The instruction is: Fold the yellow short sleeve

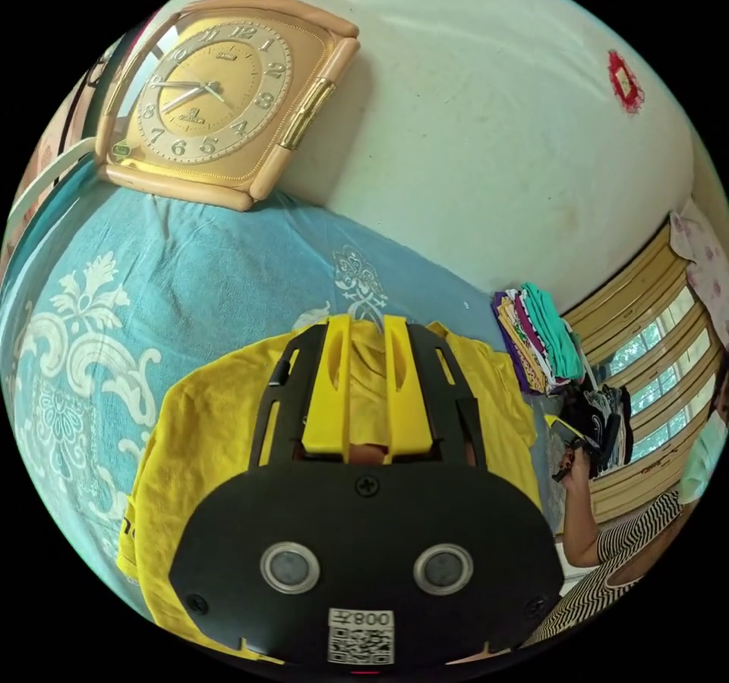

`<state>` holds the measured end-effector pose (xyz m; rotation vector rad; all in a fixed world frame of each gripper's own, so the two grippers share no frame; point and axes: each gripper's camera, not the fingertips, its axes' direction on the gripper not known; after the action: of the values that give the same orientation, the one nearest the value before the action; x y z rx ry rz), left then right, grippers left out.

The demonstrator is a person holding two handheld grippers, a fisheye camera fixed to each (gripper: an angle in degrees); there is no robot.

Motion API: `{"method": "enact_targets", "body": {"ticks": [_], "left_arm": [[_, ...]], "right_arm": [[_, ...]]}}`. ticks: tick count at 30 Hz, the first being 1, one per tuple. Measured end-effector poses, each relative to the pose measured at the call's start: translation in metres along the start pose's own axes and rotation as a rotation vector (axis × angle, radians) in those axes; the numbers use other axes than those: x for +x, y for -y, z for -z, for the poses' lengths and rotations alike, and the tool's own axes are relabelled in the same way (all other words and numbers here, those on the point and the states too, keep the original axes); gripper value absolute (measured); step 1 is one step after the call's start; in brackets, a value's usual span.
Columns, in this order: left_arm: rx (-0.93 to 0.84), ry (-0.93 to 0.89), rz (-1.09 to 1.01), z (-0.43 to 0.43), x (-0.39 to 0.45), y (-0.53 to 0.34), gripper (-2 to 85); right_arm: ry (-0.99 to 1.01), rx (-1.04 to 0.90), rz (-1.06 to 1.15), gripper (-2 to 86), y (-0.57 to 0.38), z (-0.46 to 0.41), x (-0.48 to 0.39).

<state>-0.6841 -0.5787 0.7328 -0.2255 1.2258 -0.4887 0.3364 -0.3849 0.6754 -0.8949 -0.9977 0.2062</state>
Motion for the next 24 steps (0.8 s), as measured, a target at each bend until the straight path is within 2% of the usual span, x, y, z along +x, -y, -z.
{"method": "enact_targets", "body": {"ticks": [5,8,12,16,20,22,24], "left_arm": [[-0.273,-0.150,-0.286,-0.101,0.112,-0.003,10.7],[-0.359,-0.206,-0.455,-0.167,0.189,-0.010,11.6],[-0.411,-0.266,-0.547,-0.236,0.261,-0.018,11.8],[-0.451,-0.231,-0.594,-0.294,0.310,-0.032,10.8],[-0.512,-0.046,-0.682,-0.329,0.337,-0.055,7.3],[-0.485,0.026,-0.723,-0.328,0.345,-0.064,4.2],[-0.492,0.047,-0.749,-0.327,0.352,-0.070,2.4]], "right_arm": [[-0.061,-0.052,-0.116,8.0,-0.027,0.000,0.032],[-0.074,-0.091,-0.121,8.2,-0.034,-0.011,0.040],[-0.065,-0.123,-0.105,7.7,-0.037,-0.023,0.047],[-0.058,-0.110,-0.099,6.8,-0.045,-0.027,0.055],[-0.034,-0.106,-0.105,5.9,-0.049,-0.033,0.062],[-0.026,-0.107,-0.068,3.9,-0.052,-0.036,0.064],[-0.039,-0.116,-0.050,2.9,-0.052,-0.039,0.066]]}}
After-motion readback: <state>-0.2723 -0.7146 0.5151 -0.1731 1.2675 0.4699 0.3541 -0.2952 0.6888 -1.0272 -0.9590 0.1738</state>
